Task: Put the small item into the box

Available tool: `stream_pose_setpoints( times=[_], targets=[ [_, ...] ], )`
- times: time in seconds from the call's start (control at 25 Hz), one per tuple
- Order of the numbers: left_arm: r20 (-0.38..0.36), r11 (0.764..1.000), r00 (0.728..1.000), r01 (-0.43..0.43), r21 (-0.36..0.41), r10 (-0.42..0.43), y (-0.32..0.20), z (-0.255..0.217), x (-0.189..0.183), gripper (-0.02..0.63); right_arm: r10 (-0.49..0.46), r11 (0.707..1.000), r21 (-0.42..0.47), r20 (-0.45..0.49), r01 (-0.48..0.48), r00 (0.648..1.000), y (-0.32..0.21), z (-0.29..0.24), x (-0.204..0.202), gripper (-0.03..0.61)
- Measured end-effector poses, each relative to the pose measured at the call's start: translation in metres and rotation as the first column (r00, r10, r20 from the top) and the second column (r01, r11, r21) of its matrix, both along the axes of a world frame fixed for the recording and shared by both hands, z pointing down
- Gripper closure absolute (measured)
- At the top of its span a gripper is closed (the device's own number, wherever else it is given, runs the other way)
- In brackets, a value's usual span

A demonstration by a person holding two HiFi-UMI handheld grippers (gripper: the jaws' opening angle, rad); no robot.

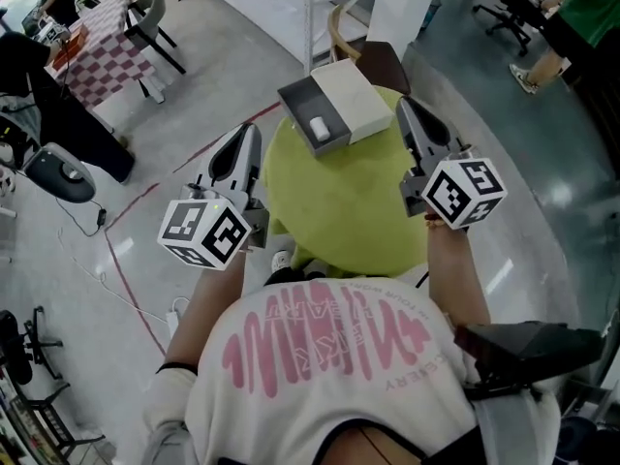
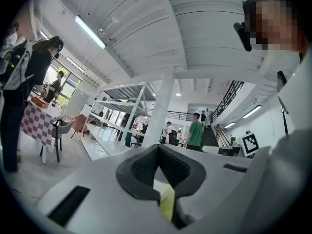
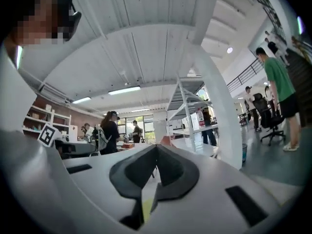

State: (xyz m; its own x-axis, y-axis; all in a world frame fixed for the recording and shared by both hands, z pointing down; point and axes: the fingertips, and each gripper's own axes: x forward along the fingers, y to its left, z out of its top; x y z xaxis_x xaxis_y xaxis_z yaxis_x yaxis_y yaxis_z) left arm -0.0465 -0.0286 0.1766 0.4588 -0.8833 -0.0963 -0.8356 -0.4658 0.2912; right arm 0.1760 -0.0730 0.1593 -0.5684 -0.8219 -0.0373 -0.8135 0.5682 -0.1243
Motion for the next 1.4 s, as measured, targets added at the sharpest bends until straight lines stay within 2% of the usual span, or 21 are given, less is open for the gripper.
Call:
stream_pose_setpoints(
  times=[0.16,0.36,0.52,0.8,1.04,1.4],
  targets=[
    [0.001,1.000,1.000,-0.013,0.001,0.013,0.014,0.002,0.025,0.607,0.047,0.999,0.018,-0.082,-0.045,0.995,0.024,0.009,0.028,0.572],
    [0.011,1.000,1.000,0.001,-0.012,-0.001,0.031,0.004,0.040,0.607,0.128,0.991,-0.028,-0.097,-0.132,0.987,0.046,0.021,0.070,0.572],
    [0.036,1.000,0.999,0.003,-0.028,-0.002,0.045,0.011,0.052,0.607,0.177,0.979,-0.086,-0.069,-0.183,0.982,0.063,0.035,0.100,0.572],
    [0.052,0.998,0.999,-0.007,-0.065,0.010,0.074,0.039,0.073,0.607,0.181,0.970,-0.139,-0.119,-0.197,0.976,0.097,0.068,0.127,0.572],
    [0.052,0.995,0.999,0.006,-0.097,-0.001,0.092,0.058,0.075,0.607,0.191,0.962,-0.163,-0.178,-0.220,0.965,0.119,0.083,0.149,0.572],
    [0.058,0.994,0.998,0.019,-0.106,-0.013,0.103,0.066,0.082,0.607,0.221,0.945,-0.208,-0.157,-0.251,0.963,0.131,0.099,0.176,0.572]
  ],
)
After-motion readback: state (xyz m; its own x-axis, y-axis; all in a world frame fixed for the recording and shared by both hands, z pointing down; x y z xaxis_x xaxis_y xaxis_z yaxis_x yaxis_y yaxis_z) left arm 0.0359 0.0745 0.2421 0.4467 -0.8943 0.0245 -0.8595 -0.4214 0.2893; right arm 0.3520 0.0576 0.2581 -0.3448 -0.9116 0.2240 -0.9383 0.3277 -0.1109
